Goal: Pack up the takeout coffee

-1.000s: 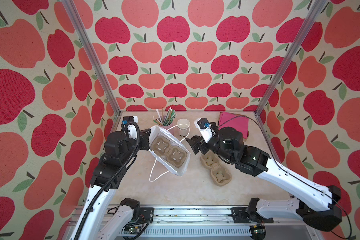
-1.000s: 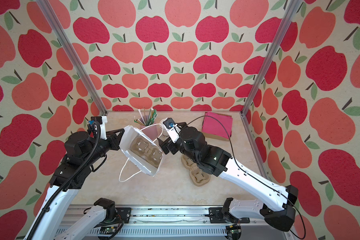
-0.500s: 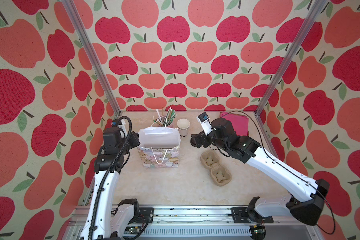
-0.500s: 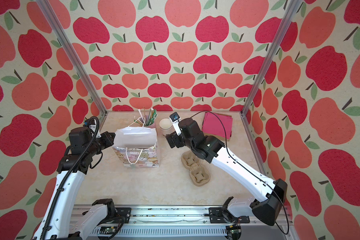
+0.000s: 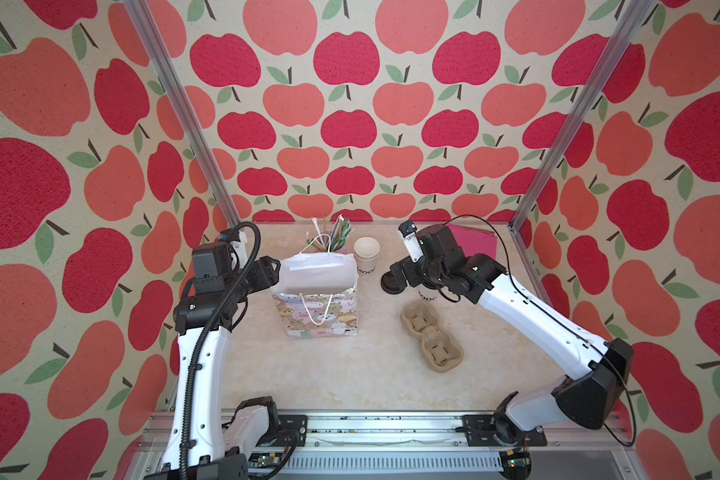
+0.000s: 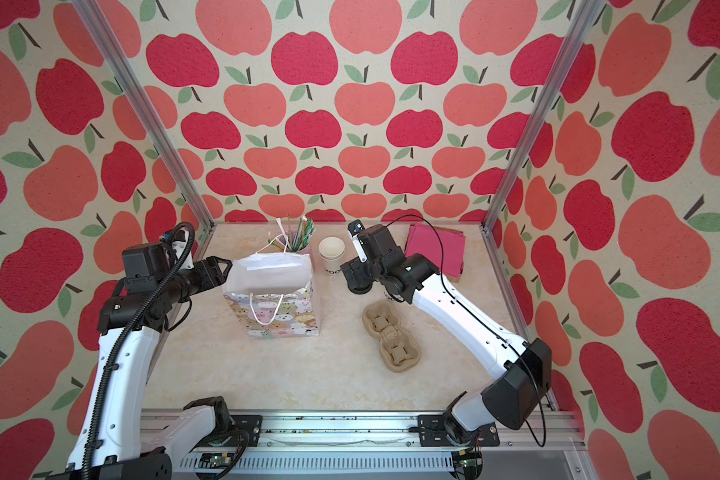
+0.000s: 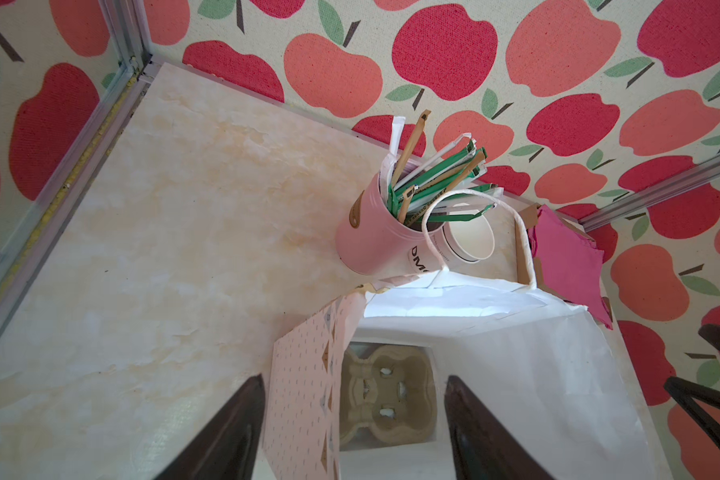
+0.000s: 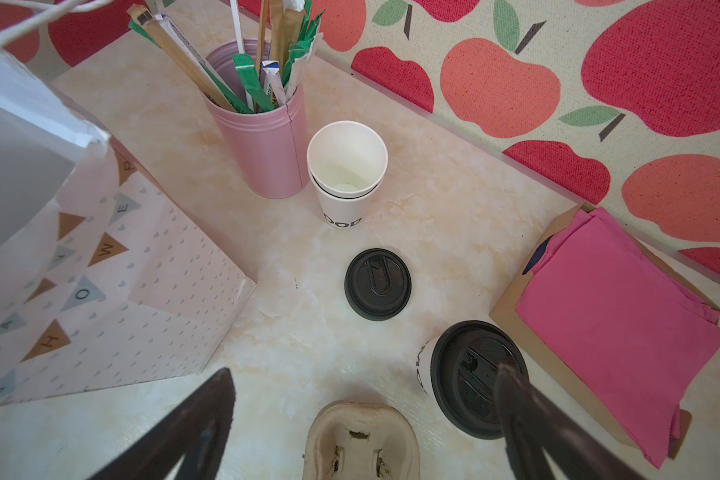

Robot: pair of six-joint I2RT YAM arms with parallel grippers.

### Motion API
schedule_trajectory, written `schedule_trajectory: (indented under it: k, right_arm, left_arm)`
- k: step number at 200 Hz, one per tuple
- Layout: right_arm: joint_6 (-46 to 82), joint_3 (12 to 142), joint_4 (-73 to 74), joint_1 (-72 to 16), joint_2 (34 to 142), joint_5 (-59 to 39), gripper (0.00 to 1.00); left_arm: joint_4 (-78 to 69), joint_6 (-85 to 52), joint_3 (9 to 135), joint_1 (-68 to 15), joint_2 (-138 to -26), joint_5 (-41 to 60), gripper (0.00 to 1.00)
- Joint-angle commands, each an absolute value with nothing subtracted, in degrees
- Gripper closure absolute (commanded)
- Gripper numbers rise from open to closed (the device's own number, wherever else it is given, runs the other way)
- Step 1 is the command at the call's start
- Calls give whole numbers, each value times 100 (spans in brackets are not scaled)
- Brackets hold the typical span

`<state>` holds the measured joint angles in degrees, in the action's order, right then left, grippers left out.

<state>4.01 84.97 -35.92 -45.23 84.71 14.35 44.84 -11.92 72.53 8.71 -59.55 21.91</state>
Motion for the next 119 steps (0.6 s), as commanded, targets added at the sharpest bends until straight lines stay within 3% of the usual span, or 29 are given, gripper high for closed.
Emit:
schedule_trajectory:
  k: [1,119]
  right_arm:
    - [251,8683,-3788,-4482,8582,1403,1]
    - [149,8596,-3923,-4282,8581,1617,1]
  left_arm:
    - [5492,-627,7778,910,-6202,2206,27]
    - [6042,-393,7944,639,-7072,1848,37]
